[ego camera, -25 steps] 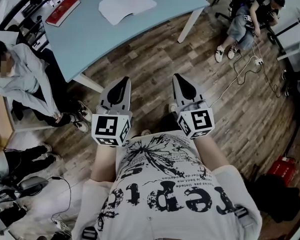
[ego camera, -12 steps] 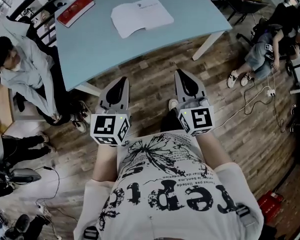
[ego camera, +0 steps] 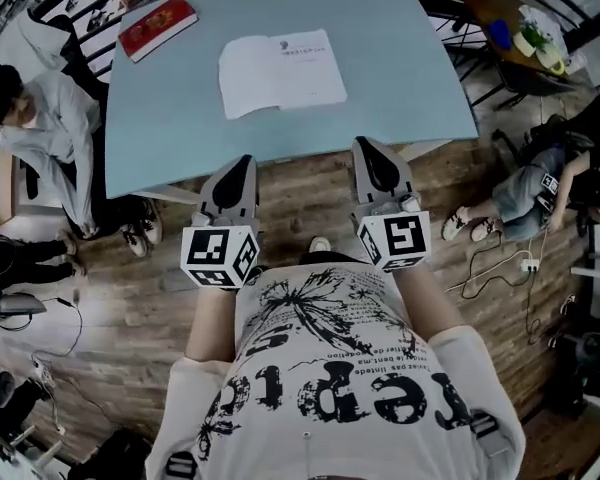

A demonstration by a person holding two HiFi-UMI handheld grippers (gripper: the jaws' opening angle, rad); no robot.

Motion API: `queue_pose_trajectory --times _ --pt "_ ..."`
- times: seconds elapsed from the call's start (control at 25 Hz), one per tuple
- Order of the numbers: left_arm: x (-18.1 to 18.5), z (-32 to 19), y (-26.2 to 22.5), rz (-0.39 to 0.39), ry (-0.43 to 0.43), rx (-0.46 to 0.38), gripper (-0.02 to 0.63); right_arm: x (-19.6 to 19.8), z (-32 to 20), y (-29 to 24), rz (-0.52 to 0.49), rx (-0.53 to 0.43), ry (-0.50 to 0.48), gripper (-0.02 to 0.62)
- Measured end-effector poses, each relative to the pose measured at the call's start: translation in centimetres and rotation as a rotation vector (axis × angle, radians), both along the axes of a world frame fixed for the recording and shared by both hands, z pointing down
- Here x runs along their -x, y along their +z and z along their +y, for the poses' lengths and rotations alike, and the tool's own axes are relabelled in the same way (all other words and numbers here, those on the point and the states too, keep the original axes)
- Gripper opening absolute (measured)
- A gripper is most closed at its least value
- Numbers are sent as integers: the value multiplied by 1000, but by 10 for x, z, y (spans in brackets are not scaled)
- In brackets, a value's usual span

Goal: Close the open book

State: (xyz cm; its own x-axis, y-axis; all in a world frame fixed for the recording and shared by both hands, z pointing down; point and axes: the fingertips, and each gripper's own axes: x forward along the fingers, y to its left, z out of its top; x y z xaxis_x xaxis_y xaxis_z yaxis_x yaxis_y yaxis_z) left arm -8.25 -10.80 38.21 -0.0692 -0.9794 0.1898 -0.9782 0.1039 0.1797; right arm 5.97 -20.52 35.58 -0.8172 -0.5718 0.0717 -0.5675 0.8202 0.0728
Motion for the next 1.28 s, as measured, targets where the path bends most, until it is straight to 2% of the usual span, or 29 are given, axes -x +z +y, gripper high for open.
queue_pose_trajectory --times 0.24,0.44,0.64,0.72,0.84,1.0,1.04,1.08,1.12,1.2,1.28 --pt "2 -48 25 69 -100 34 20 5 -62 19 34 35 -63 11" --pt "26 -77 65 97 -154 77 20 29 -92 49 79 79 -90 11" --pt "58 -106 119 172 -193 112 20 62 -121 75 120 95 -107 11" --pt "69 -117 143 254 -201 130 20 77 -132 83 136 99 -118 11" --pt "88 -136 175 425 -222 144 20 101 -150 95 152 104 -131 11" --pt "107 -157 207 726 -279 111 24 125 -168 109 180 108 -143 11" --pt "110 -163 214 817 -288 92 65 130 -171 112 188 105 -149 11" --pt "112 -168 221 907 -297 74 134 134 -174 114 193 101 -156 11" --pt "115 -173 227 985 -310 59 153 139 -176 115 196 96 -161 11" --pt "122 -177 238 1068 -341 47 167 145 -182 116 195 84 -162 11" --pt "128 -180 245 1094 -361 49 170 148 -186 117 196 81 -160 11"
